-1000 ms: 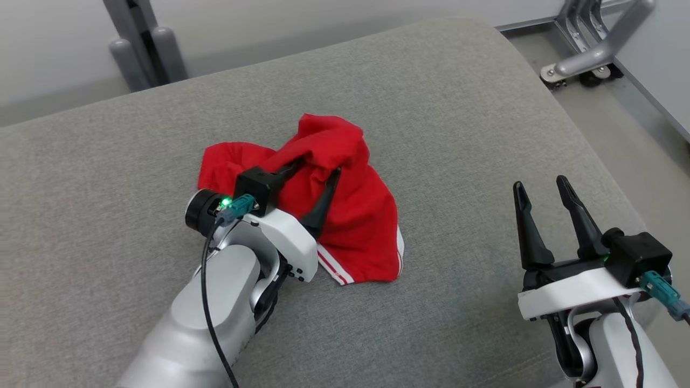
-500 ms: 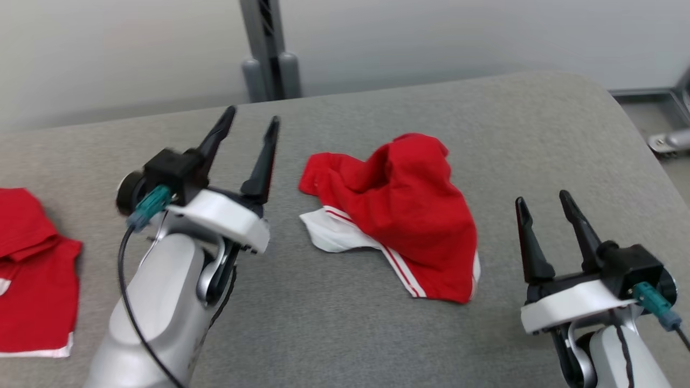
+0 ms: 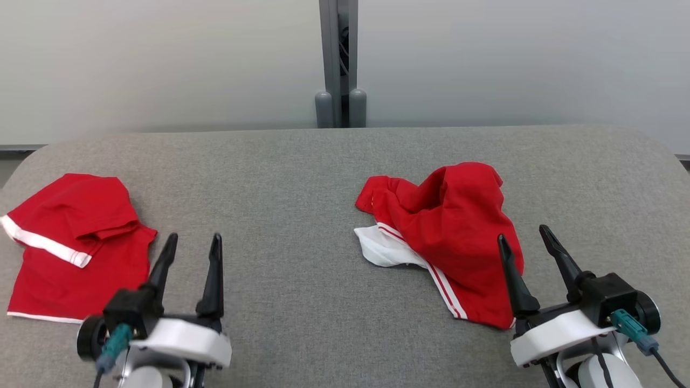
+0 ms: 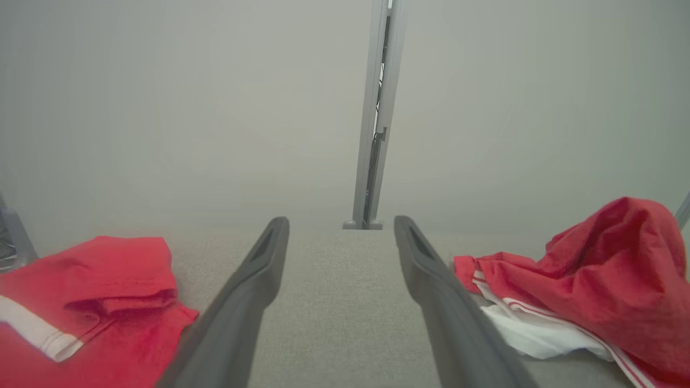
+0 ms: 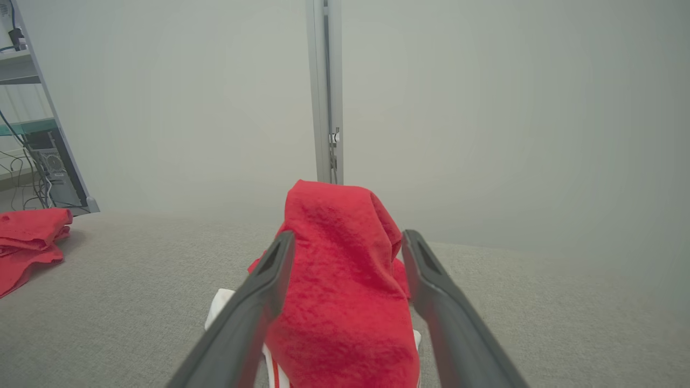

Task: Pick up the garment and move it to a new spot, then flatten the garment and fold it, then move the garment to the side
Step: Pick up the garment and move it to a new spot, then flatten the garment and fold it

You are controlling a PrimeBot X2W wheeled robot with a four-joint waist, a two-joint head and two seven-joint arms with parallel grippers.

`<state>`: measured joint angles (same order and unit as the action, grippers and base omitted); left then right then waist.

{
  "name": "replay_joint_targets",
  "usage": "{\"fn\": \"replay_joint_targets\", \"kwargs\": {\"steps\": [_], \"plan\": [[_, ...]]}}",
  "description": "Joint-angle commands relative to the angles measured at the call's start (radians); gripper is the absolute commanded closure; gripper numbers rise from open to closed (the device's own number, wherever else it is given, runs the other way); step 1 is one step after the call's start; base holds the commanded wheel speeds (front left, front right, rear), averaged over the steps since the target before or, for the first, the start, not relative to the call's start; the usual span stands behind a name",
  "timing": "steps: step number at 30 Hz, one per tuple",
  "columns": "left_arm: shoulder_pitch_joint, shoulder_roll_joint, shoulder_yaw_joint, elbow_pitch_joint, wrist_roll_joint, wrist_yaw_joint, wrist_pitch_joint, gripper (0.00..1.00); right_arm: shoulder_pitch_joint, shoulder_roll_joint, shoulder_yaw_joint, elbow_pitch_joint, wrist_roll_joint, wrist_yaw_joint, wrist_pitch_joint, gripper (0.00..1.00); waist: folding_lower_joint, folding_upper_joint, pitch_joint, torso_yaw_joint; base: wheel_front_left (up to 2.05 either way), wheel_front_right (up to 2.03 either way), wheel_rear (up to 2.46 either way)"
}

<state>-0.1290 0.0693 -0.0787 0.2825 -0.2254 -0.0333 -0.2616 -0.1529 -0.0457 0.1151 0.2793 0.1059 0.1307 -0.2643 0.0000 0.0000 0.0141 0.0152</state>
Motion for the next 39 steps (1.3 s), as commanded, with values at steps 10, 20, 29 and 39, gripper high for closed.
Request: {"fn": "replay_joint_targets", "kwargs": {"steps": [10,20,29,39], "plan": [[0.081,-0.017,0.019,-0.054,-0.024,-0.018,-0.004,0.0,0.038,-0.01,0.019,0.037,-0.007,0.0,-0.001,0.0,0.0,0.0,-0.002,0.017,0.0,0.0,0.0],[0.047,-0.017,-0.022,-0.047,-0.039,-0.021,-0.004,0.0,0.028,-0.019,0.092,0.182,-0.013,0.0,-0.001,0.0,0.0,0.0,0.044,0.035,0.0,0.0,0.0],[0.028,-0.017,-0.051,-0.032,-0.044,-0.026,-0.004,0.0,-0.046,-0.018,0.102,0.376,-0.04,0.0,-0.001,0.0,0.0,0.0,0.088,0.076,0.0,0.0,0.0],[0.018,-0.017,-0.056,-0.025,-0.05,-0.025,-0.004,0.0,-0.104,-0.013,0.104,0.509,-0.048,0.0,0.001,1.0,0.0,0.0,0.097,0.112,0.0,0.0,0.0]]}}
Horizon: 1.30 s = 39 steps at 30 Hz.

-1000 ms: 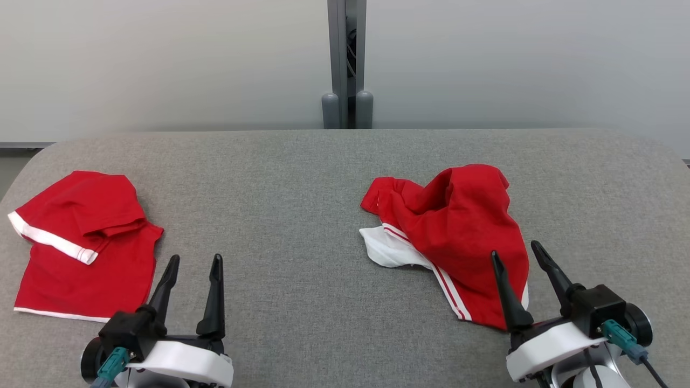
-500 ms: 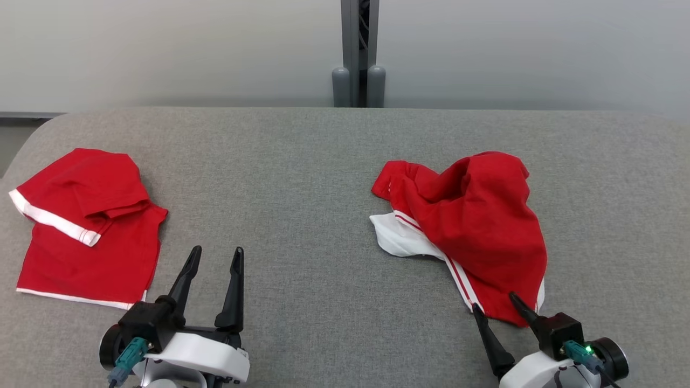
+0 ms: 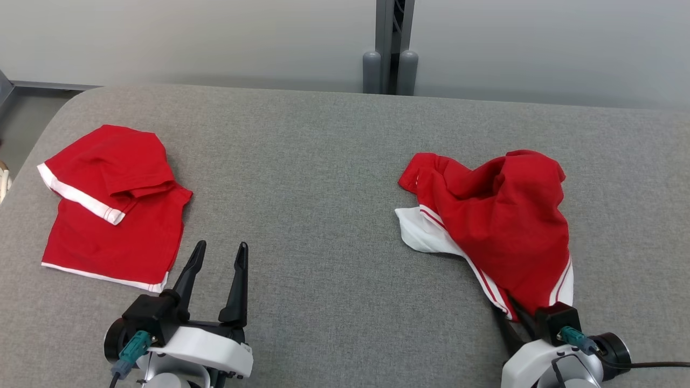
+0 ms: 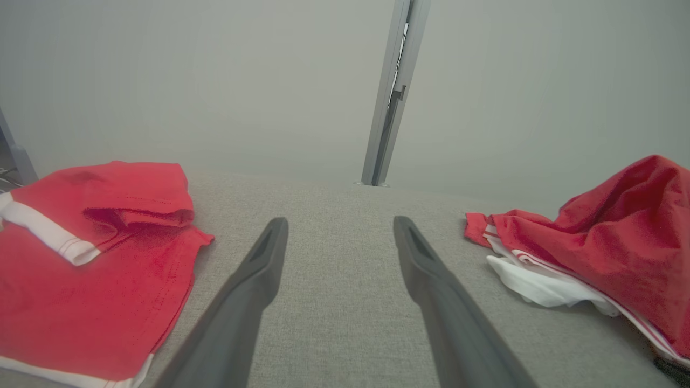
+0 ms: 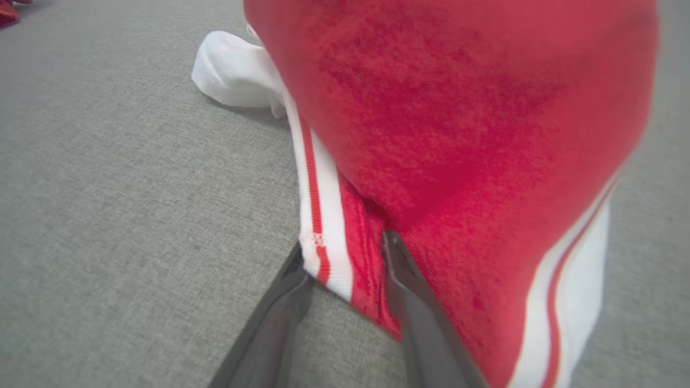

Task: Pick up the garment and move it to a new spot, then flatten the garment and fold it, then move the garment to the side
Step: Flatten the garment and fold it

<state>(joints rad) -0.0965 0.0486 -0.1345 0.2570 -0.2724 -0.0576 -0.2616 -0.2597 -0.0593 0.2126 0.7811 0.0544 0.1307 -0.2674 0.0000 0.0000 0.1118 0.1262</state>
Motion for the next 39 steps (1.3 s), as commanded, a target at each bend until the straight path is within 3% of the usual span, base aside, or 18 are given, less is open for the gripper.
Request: {"fn": "replay_joint_targets", "kwargs": {"steps": [1,6,9,16,21,24,27,32,39], "plan": [[-0.013,0.003,-0.002,0.002,-0.005,0.0,-0.004,0.0,-0.001,0.001,0.008,0.002,0.012,0.0,0.004,1.0,0.0,0.0,-0.002,0.003,0.0,0.0,0.0],[-0.012,0.003,-0.015,0.008,-0.015,0.006,-0.004,0.0,-0.013,0.004,0.031,-0.053,0.054,0.0,0.002,1.0,0.0,0.0,-0.018,0.012,0.0,0.0,0.0],[-0.008,0.003,-0.023,0.01,-0.024,0.012,-0.004,0.0,-0.03,0.007,0.099,-0.085,0.087,0.0,0.002,1.0,0.0,0.0,-0.033,0.018,0.0,0.0,0.0],[0.006,0.004,-0.051,0.019,-0.05,0.022,-0.004,0.0,-0.202,0.007,0.397,-0.086,0.18,0.0,0.002,1.0,0.0,0.0,-0.077,0.04,0.0,0.0,0.0],[0.027,0.004,-0.076,0.026,-0.067,0.034,-0.004,0.0,-0.405,0.008,0.632,-0.158,0.385,0.0,0.007,1.0,0.0,0.0,-0.106,0.063,0.0,0.0,0.0],[0.033,0.003,-0.093,0.028,-0.073,0.038,-0.004,0.0,-0.525,0.008,0.722,-0.226,0.529,0.0,0.006,1.0,0.0,0.0,-0.119,0.077,0.0,0.0,0.0],[0.044,0.003,-0.098,0.027,-0.08,0.044,-0.004,0.0,-0.634,0.004,0.715,-0.287,0.656,0.0,0.001,1.0,0.0,0.0,-0.124,0.083,0.0,0.0,0.0],[0.045,0.003,-0.094,0.018,-0.083,0.052,-0.004,0.0,-0.702,-0.005,0.558,-0.375,0.732,0.0,0.001,1.0,0.0,0.0,-0.115,0.074,0.0,0.0,0.0],[0.032,0.003,-0.086,0.014,-0.082,0.046,-0.004,0.0,-0.625,-0.113,0.494,-0.242,0.756,0.0,0.002,1.0,0.0,0.0,-0.089,0.037,0.0,0.0,0.0]]}}
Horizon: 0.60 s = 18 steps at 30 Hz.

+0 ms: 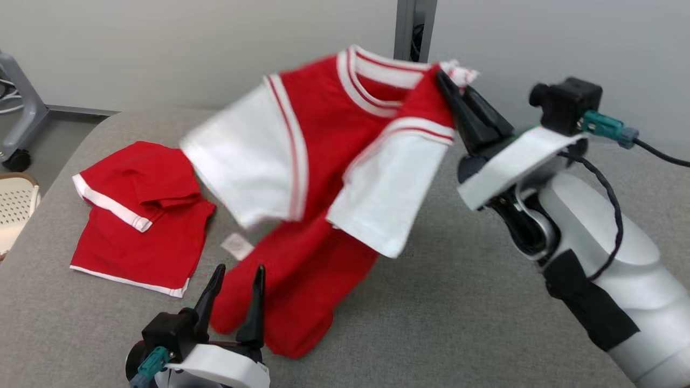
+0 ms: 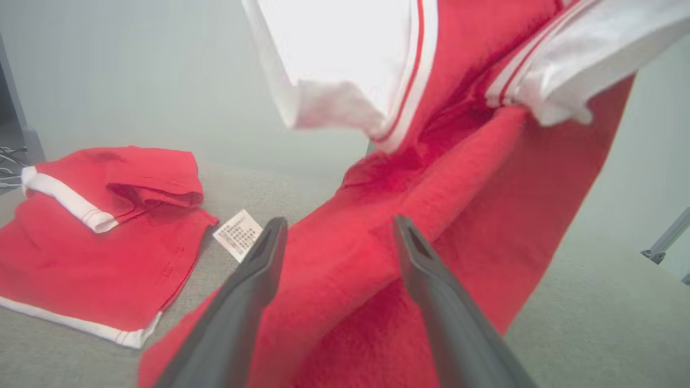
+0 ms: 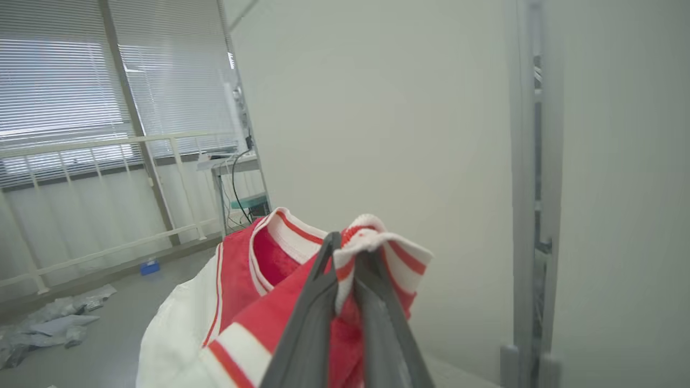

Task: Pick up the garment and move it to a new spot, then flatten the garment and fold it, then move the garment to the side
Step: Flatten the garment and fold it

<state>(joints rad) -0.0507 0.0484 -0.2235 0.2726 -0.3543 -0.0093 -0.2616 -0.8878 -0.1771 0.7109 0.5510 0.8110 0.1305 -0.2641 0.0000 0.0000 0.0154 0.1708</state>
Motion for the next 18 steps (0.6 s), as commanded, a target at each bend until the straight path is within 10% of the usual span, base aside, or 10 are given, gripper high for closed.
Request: {"fn": "replay_joint_targets", "kwargs": {"steps": [1,9,18], "plan": [[-0.02,0.003,0.004,-0.002,0.002,-0.005,-0.004,0.0,0.023,-0.019,-0.003,0.027,0.026,0.001,0.003,1.0,0.0,0.0,0.016,-0.016,0.0,0.0,0.0],[-0.069,0.004,0.023,0.001,0.022,-0.023,-0.004,0.0,0.109,-0.214,-0.064,0.35,0.175,0.001,0.008,1.0,0.0,0.0,0.105,-0.08,0.0,0.0,0.0],[-0.102,0.003,0.029,0.006,0.036,-0.035,-0.004,0.0,0.155,-0.257,-0.126,0.564,0.227,0.0,0.001,1.0,0.0,0.0,0.156,-0.121,0.0,0.0,0.0]]}}
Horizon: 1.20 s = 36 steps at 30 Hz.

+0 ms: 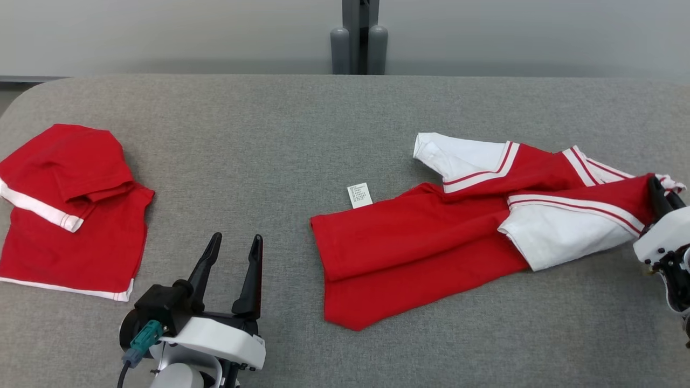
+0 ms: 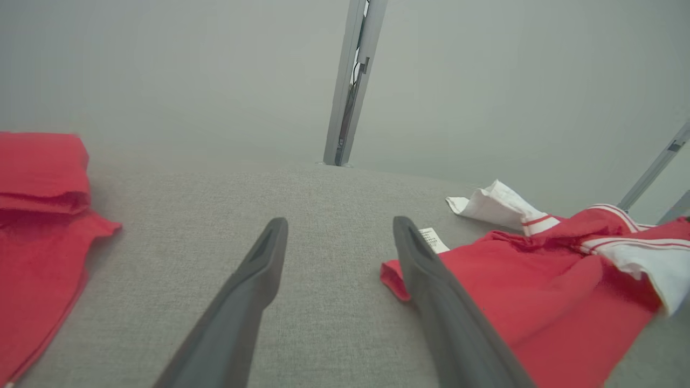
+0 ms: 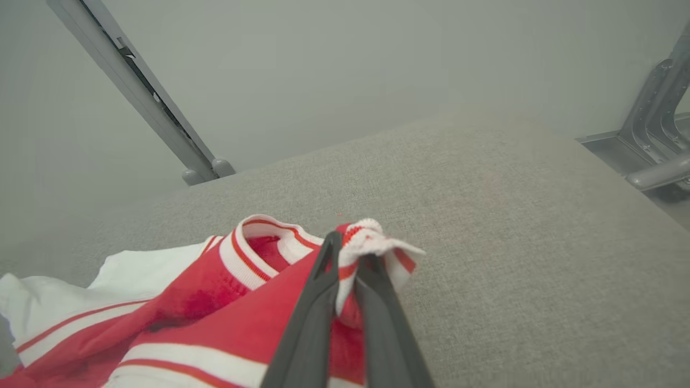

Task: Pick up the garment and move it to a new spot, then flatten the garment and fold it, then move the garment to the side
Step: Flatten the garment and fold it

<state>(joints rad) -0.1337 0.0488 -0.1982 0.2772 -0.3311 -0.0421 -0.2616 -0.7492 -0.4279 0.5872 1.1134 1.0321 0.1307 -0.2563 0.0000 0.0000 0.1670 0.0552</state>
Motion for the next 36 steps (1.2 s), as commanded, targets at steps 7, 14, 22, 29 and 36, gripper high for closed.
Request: {"fn": "replay_joint_targets", "kwargs": {"steps": [7,14,22,29,36], "plan": [[-0.015,0.003,0.009,0.009,0.013,0.002,-0.004,0.0,0.081,0.028,0.005,0.016,0.043,0.0,0.028,0.0,0.0,0.0,-0.022,-0.03,0.0,0.0,0.0],[0.016,0.003,0.011,0.002,0.004,0.009,-0.004,0.0,0.083,0.003,0.074,-0.005,-0.045,0.0,0.003,0.0,0.0,0.0,-0.094,-0.047,0.0,0.0,0.0],[0.049,0.003,0.018,-0.034,0.009,0.029,-0.004,0.0,0.11,-0.03,-0.072,-0.249,-0.312,0.0,-0.01,0.0,0.0,0.0,-0.146,-0.06,0.0,0.0,0.0],[0.072,0.003,0.029,-0.062,0.014,0.036,-0.004,0.0,0.375,0.105,-0.352,-0.662,-0.658,0.0,-0.009,0.0,0.0,0.0,-0.169,-0.06,0.0,0.0,0.0],[0.105,0.003,0.041,-0.06,0.013,0.042,-0.004,0.0,0.595,0.245,-0.435,-0.849,-0.803,0.0,-0.009,0.0,0.0,0.0,-0.184,-0.059,0.0,0.0,0.0]]}}
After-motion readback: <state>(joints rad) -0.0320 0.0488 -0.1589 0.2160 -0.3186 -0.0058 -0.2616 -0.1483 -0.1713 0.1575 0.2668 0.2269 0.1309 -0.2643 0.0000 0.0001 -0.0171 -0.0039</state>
